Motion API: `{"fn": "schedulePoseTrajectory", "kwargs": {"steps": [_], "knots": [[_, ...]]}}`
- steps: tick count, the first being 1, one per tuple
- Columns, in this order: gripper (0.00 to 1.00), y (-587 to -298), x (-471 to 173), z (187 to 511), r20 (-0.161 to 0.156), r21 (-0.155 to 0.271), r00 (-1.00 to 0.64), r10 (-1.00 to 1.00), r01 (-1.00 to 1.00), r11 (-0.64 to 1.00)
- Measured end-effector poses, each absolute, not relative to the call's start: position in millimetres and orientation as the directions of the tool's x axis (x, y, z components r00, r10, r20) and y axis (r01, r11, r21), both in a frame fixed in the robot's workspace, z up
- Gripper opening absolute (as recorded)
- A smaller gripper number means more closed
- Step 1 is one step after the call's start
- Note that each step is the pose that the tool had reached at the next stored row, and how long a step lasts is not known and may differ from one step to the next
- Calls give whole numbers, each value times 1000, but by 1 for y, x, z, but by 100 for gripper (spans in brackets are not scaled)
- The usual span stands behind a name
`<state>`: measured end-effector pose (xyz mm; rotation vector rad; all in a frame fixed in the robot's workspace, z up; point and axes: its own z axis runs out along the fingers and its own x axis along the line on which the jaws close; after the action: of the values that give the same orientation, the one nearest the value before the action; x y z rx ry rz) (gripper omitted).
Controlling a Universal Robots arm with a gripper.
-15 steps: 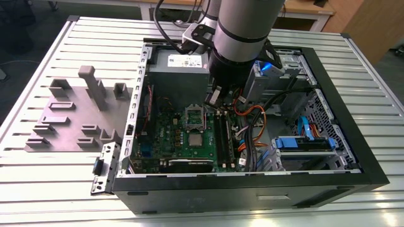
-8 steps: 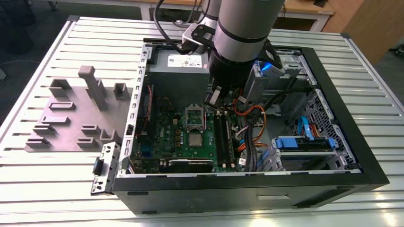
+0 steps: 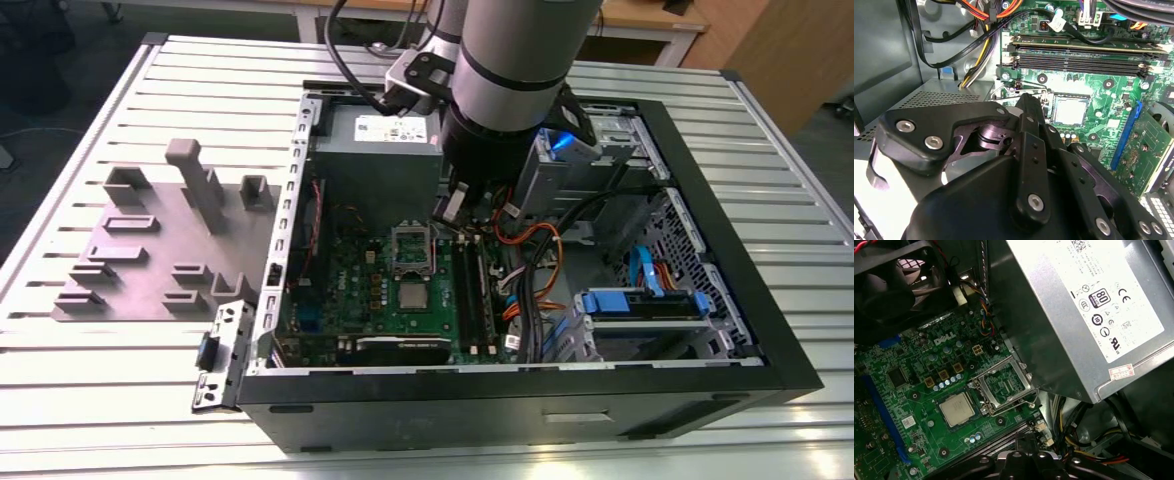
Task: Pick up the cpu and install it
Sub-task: 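Close the cpu cover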
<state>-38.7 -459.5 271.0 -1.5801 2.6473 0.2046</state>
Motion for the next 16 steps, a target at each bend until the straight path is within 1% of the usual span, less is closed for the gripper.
{"fn": "schedulePoseTrajectory", "kwargs": {"steps": [4, 11, 12, 16], "knots": [[11, -460, -39, 269, -112, 87, -420, -901, -907, 412], [11, -459, -37, 257, -120, 91, -414, -902, -910, 405], [11, -459, -37, 256, -125, 93, -414, -902, -910, 405], [11, -459, -36, 254, -168, 112, -414, -895, -910, 400]]}}
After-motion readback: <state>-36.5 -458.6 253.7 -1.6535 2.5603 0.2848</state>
